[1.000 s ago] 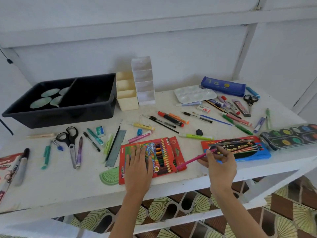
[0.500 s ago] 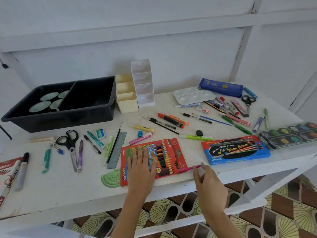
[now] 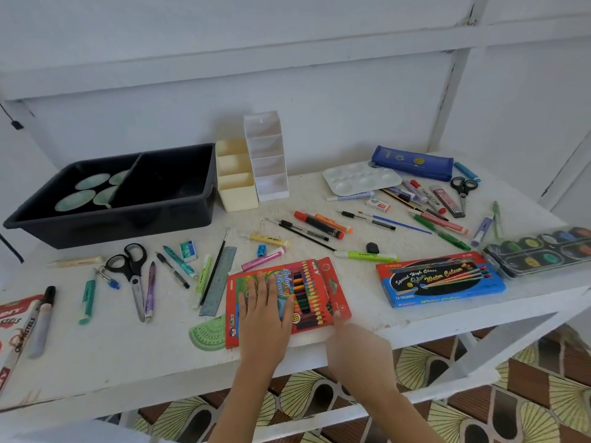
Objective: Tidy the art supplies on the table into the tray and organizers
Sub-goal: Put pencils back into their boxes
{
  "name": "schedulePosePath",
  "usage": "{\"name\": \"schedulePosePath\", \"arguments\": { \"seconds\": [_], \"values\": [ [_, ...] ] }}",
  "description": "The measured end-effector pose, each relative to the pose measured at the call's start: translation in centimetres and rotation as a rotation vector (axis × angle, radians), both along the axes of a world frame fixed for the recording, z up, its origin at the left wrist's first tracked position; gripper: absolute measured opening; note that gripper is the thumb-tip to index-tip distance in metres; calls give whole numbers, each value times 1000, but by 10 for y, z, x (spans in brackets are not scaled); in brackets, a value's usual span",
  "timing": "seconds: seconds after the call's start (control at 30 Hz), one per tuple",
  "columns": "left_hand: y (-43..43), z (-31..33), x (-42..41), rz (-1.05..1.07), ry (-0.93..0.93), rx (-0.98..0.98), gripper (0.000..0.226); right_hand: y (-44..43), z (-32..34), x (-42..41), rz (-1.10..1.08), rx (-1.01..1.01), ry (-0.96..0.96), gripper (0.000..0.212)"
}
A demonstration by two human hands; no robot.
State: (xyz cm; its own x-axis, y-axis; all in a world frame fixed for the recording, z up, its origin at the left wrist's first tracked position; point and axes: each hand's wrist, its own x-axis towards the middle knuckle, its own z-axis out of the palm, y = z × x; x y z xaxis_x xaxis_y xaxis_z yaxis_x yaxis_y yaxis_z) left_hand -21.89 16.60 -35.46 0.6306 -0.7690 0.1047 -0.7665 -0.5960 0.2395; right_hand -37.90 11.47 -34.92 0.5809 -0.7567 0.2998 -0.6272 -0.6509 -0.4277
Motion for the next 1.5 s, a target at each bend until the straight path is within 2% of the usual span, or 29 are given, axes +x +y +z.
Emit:
{"name": "schedulePosePath", "arguments": {
  "seconds": [0.07, 0.17, 0.23, 0.3, 0.37, 0.4, 0.53, 0.6, 0.67, 0.77, 0.8, 0.87, 0.93, 1.0, 1.07, 1.1, 1.2, 1.3, 1.4, 1.5],
  "values": [
    [0, -1, 0, -2, 14, -8, 98, 3, 6, 3, -41, 267, -121, 29],
    [1, 1, 0, 1, 30, -9, 96, 0, 13, 0, -128, 859, -489, 30],
    [1, 3, -1, 5, 36, -9, 91, -4, 17, -6, -129, 1008, -580, 31],
    [2, 4, -1, 5, 42, -3, 92, -9, 17, -8, -204, 879, -572, 24],
    [2, 4, -4, 3, 57, -3, 99, -11, 15, -5, -291, 642, -454, 19],
    [2, 3, -7, 2, 66, -9, 105, -12, 17, -2, -301, 579, -369, 25],
    [3, 4, -21, 6, 136, -59, 117, -14, 28, 12, -334, 586, 30, 49],
    [5, 5, -24, 4, 170, -80, 117, -20, 31, 13, -327, 594, 65, 51],
    [6, 10, -24, 14, 231, -117, 106, -23, 32, 14, -296, 684, -135, 44],
    [1, 19, -27, 39, 327, -204, 68, -18, 41, 21, -235, 1011, -657, 34],
    [-2, 18, -29, 44, 355, -249, 57, -16, 43, 24, -222, 1045, -779, 34],
    [-7, 20, -32, 98, 508, -436, 43, -17, 51, 30, -191, 1013, -902, 31],
    [-11, 27, -27, 163, 722, -721, 35, -23, 65, 32, -116, 934, -945, 28],
    [-13, 42, -16, 218, 820, -868, 37, -35, 81, 31, -12, 822, -942, 26],
    [-13, 53, 0, 165, 980, -935, 50, -47, 96, 28, 79, 713, -884, 27],
    [-11, 60, 5, 114, 1054, -936, 49, -52, 101, 27, 112, 665, -845, 29],
    [-7, 67, 12, 22, 1102, -867, 27, -62, 105, 24, 165, 580, -788, 29],
    [-1, 55, 8, 57, 1118, -890, 20, -60, 89, 22, 211, 660, -834, 29],
    [6, 43, 0, 86, 1165, -917, 23, -45, 56, 29, 252, 864, -790, 30],
    [10, 44, -5, 124, 1142, -953, 23, -38, 43, 38, 212, 943, -762, 32]
  ]
}}
